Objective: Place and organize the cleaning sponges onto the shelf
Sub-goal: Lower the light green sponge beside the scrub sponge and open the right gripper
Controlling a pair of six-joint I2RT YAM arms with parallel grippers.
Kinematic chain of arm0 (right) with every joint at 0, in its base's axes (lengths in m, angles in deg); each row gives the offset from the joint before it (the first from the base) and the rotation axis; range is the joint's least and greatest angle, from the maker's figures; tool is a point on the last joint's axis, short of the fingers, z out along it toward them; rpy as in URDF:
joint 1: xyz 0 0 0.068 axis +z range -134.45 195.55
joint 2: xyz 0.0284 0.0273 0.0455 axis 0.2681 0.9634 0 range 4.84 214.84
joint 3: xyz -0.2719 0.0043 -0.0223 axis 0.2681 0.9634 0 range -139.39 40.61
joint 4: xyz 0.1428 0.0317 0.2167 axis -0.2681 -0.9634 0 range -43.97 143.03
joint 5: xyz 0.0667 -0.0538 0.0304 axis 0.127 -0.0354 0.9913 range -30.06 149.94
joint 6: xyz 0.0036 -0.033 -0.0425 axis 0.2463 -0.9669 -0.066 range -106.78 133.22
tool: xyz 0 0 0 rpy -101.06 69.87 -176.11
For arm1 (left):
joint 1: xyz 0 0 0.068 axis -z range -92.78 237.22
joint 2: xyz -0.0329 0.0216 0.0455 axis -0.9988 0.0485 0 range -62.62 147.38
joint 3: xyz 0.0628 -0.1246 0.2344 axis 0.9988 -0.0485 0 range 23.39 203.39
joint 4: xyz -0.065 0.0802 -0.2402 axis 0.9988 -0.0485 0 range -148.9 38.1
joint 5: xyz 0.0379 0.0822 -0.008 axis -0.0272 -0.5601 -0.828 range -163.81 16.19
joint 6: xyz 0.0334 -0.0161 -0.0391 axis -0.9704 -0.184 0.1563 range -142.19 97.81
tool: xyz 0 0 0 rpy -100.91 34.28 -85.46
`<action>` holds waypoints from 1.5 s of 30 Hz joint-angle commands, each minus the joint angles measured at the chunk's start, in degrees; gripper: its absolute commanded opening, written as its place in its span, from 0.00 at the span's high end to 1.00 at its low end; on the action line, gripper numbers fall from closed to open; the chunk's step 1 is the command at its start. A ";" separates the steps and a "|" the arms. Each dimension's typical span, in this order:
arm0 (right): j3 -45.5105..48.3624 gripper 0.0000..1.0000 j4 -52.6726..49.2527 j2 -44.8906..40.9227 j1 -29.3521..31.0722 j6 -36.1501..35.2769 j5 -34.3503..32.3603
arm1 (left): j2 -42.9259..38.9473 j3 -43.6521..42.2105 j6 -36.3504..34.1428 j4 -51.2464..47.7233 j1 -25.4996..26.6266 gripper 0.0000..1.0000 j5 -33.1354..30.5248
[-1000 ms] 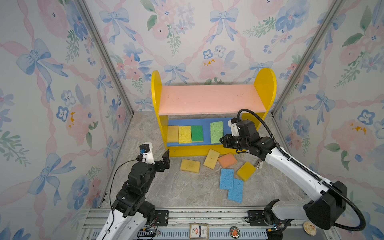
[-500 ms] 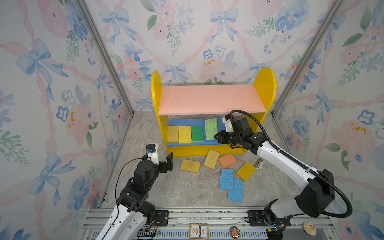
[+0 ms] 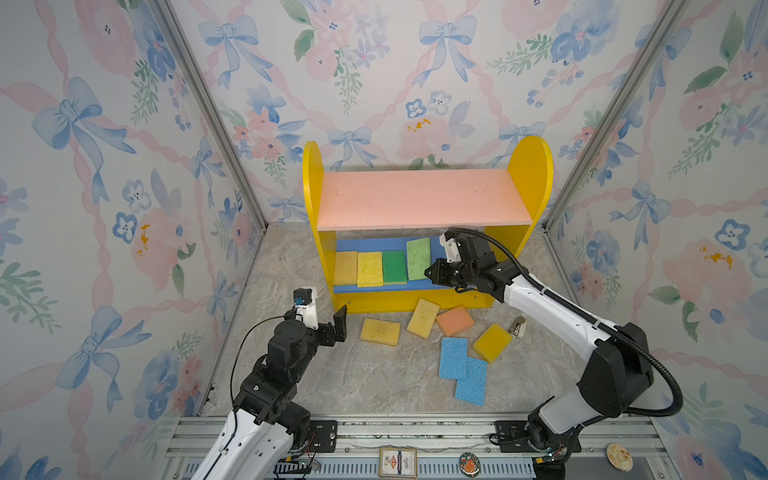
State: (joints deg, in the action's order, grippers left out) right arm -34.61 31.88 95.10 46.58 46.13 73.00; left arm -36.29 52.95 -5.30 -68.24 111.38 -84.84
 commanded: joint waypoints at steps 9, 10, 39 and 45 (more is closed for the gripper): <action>-1.34 0.88 1.29 1.21 -1.14 1.11 2.56 | 0.15 -0.35 -0.52 1.26 -0.22 0.02 0.53; -1.33 0.88 1.21 1.24 -1.14 1.11 2.71 | 0.21 -0.32 -0.52 1.23 -0.23 0.02 0.58; -3.66 0.21 -3.61 2.55 -1.82 -1.53 0.39 | -0.22 -0.31 -0.45 1.27 -0.19 0.02 0.49; -4.23 0.12 -2.94 4.25 -1.84 -1.11 1.82 | -0.20 -0.38 -0.43 1.25 -0.20 0.02 0.75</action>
State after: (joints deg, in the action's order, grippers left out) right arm -36.77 29.26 98.16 45.22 44.97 74.55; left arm -36.25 52.95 -5.28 -68.24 111.38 -84.84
